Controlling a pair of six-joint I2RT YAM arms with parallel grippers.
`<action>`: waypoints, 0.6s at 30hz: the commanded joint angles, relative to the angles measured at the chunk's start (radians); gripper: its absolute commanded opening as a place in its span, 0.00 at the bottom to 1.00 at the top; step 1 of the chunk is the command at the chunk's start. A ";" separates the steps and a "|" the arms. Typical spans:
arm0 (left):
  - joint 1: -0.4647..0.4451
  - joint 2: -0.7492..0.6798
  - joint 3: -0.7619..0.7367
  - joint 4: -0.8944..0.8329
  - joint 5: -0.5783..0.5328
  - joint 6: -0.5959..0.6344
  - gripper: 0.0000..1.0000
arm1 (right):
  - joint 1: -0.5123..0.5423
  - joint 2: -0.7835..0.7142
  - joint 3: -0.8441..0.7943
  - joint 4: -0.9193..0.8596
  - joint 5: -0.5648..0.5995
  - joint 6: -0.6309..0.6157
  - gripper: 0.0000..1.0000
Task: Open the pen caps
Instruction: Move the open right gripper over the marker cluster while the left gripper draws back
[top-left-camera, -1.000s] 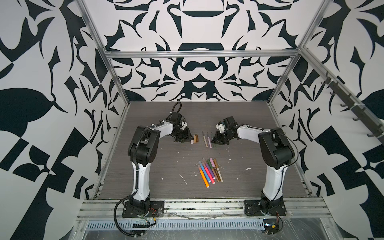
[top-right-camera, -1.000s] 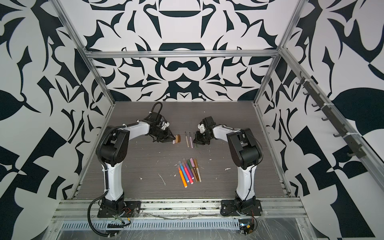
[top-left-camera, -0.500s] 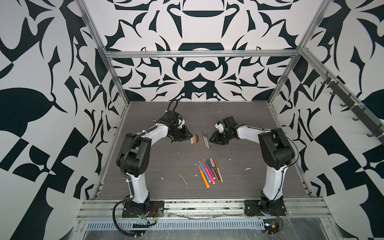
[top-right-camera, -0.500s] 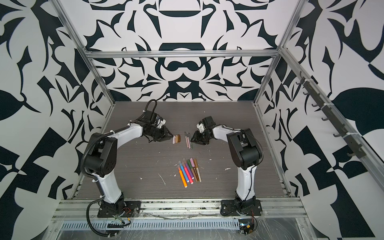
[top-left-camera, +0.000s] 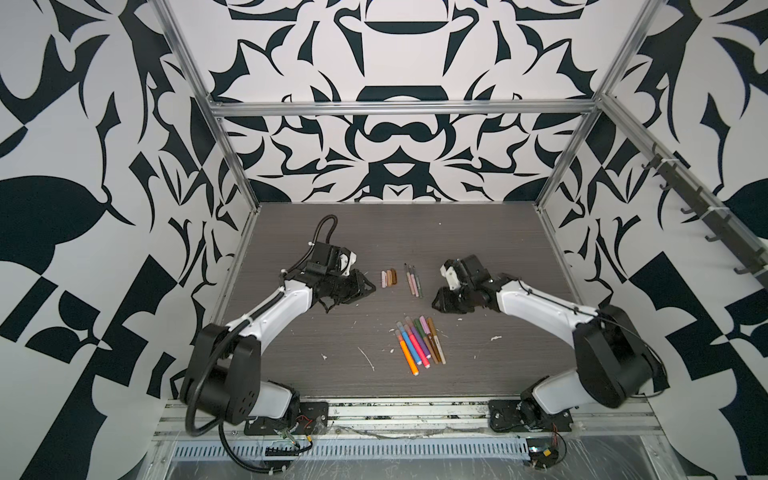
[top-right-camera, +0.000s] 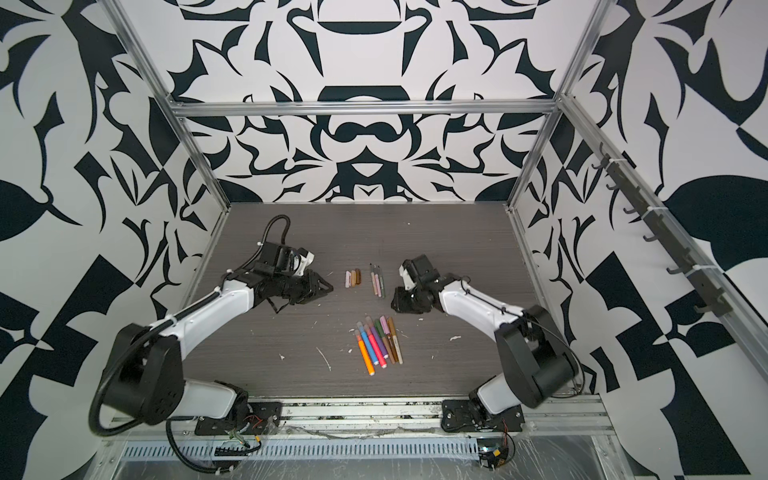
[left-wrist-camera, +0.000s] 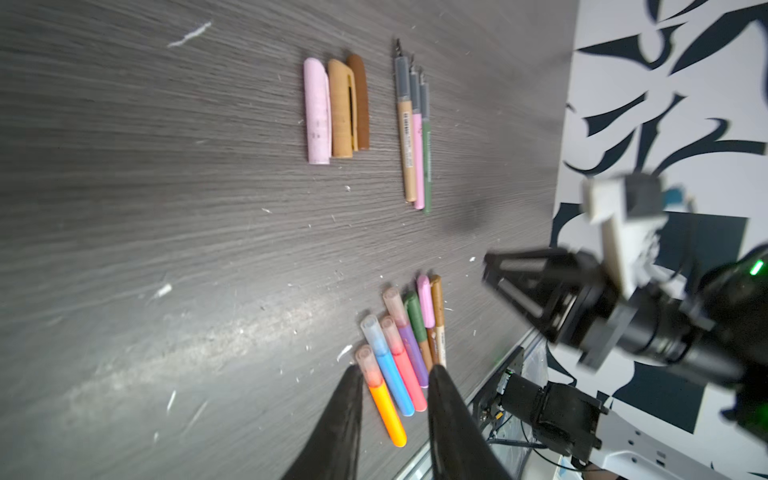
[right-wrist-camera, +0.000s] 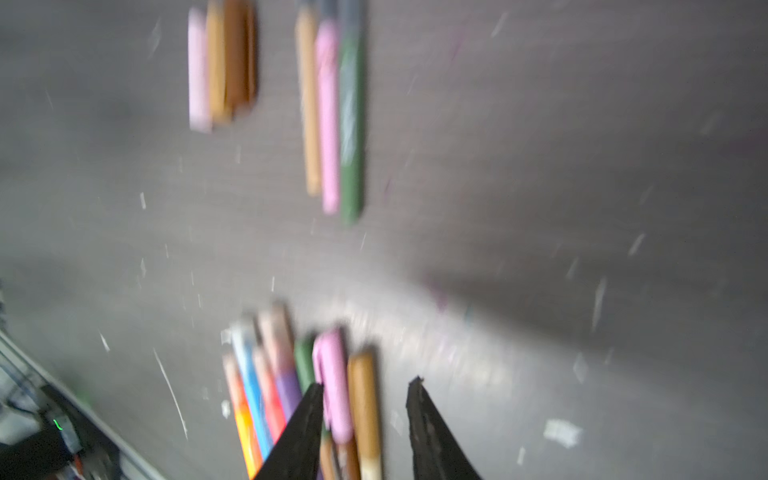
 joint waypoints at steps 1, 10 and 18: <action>0.000 -0.070 -0.074 0.128 -0.022 -0.085 0.31 | 0.123 -0.088 -0.078 -0.097 0.206 0.078 0.36; -0.010 -0.096 -0.091 0.187 -0.033 -0.127 0.31 | 0.329 -0.149 -0.182 -0.105 0.299 0.234 0.31; -0.026 -0.096 -0.104 0.206 -0.036 -0.143 0.31 | 0.341 -0.120 -0.204 -0.094 0.314 0.249 0.29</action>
